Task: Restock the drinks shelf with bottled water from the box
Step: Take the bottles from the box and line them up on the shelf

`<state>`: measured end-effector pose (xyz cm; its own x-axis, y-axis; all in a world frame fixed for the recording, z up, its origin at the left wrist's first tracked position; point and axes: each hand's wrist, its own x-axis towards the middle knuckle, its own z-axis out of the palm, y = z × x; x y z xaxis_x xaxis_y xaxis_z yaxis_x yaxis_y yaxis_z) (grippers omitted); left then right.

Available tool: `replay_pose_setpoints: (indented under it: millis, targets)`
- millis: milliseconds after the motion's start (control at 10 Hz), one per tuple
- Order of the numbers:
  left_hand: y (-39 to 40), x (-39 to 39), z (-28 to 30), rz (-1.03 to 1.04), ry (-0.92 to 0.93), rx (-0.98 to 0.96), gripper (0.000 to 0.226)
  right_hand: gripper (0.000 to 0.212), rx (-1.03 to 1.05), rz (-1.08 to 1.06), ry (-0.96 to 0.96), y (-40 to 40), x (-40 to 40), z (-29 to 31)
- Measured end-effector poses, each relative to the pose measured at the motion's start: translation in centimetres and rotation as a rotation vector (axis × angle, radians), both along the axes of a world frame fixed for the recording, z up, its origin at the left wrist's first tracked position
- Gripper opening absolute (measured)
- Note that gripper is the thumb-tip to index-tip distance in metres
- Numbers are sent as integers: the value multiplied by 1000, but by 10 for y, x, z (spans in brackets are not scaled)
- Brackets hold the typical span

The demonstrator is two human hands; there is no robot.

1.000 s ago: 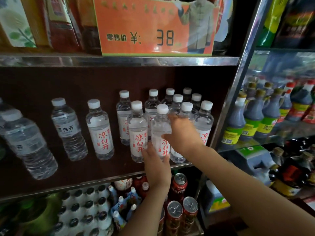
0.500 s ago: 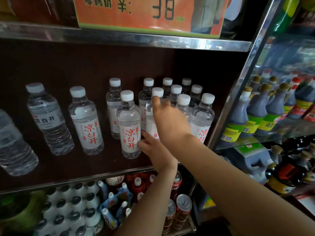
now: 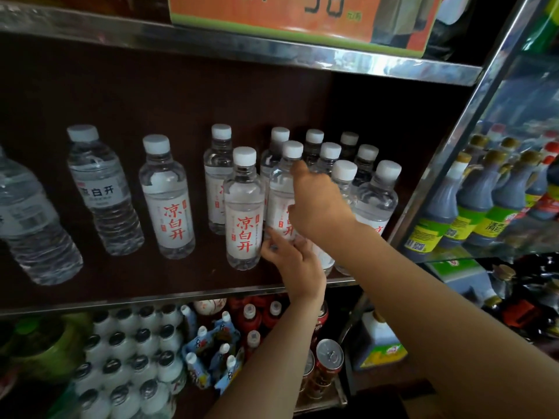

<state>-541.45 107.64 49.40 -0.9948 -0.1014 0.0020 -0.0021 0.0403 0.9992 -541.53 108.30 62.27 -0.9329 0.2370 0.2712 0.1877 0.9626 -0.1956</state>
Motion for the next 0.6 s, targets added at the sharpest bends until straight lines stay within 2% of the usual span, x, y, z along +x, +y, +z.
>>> replay_pose_setpoints:
  millis: [100,200,300,400,500,600]
  targets:
    - [-8,-3,-9,-71,-2,98,63,39,-89,7,178,2,0,-1]
    - [-35,-6,-7,-265,-170,-28,44,21,-232,34,287,-12,2,-1]
    - [-81,1,12,-485,-274,-116,23,9,-474,77,288,-38,4,4]
    - [-142,10,36,-657,-430,-60,26,14,-742,137,266,-73,8,10]
    - [-223,16,53,-654,-422,-25,20,7,-922,245,176,-123,13,13]
    - [-323,27,69,-564,-377,51,30,7,-1095,386,-72,-185,19,13]
